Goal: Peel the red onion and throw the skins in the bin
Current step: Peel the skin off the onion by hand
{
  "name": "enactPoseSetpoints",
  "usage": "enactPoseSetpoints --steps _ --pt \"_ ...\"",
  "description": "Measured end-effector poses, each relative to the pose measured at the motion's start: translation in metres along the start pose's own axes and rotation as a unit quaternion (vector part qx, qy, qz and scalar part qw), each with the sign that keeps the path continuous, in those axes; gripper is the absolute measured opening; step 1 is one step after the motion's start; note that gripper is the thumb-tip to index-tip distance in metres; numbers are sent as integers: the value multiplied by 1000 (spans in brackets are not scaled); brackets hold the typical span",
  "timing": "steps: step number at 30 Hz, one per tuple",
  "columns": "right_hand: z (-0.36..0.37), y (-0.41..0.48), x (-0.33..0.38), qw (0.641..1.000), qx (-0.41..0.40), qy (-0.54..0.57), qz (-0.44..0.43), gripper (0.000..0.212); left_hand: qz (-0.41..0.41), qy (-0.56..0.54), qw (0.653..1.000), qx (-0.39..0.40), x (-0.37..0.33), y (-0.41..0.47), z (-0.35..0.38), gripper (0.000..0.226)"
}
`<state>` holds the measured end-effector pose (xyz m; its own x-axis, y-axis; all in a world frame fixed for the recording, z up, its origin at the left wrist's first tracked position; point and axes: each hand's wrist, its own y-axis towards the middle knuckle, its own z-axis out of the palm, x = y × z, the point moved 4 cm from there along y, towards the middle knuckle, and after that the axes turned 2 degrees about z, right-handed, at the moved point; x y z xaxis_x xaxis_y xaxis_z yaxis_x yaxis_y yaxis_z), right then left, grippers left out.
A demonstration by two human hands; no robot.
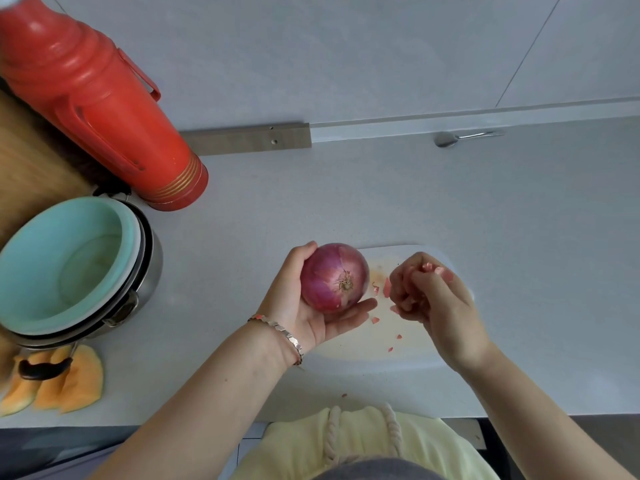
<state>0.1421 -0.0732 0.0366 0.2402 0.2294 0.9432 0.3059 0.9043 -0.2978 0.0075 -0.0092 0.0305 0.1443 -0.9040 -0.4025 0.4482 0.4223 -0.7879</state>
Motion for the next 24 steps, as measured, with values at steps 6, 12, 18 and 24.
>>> enactPoseSetpoints --steps 6,12,18,24 --pt "4 3 8 995 -53 -79 -1 42 15 -32 998 -47 1 2 1 53" --pt "16 3 15 995 -11 -96 -35 21 71 -47 996 -34 -3 -1 6 36" --pt "21 -1 22 980 -15 -177 -88 30 84 -32 996 -1 -4 -4 10 34" --pt "26 -8 28 976 -76 -189 -78 21 138 -21 989 -48 -2 -5 9 34"
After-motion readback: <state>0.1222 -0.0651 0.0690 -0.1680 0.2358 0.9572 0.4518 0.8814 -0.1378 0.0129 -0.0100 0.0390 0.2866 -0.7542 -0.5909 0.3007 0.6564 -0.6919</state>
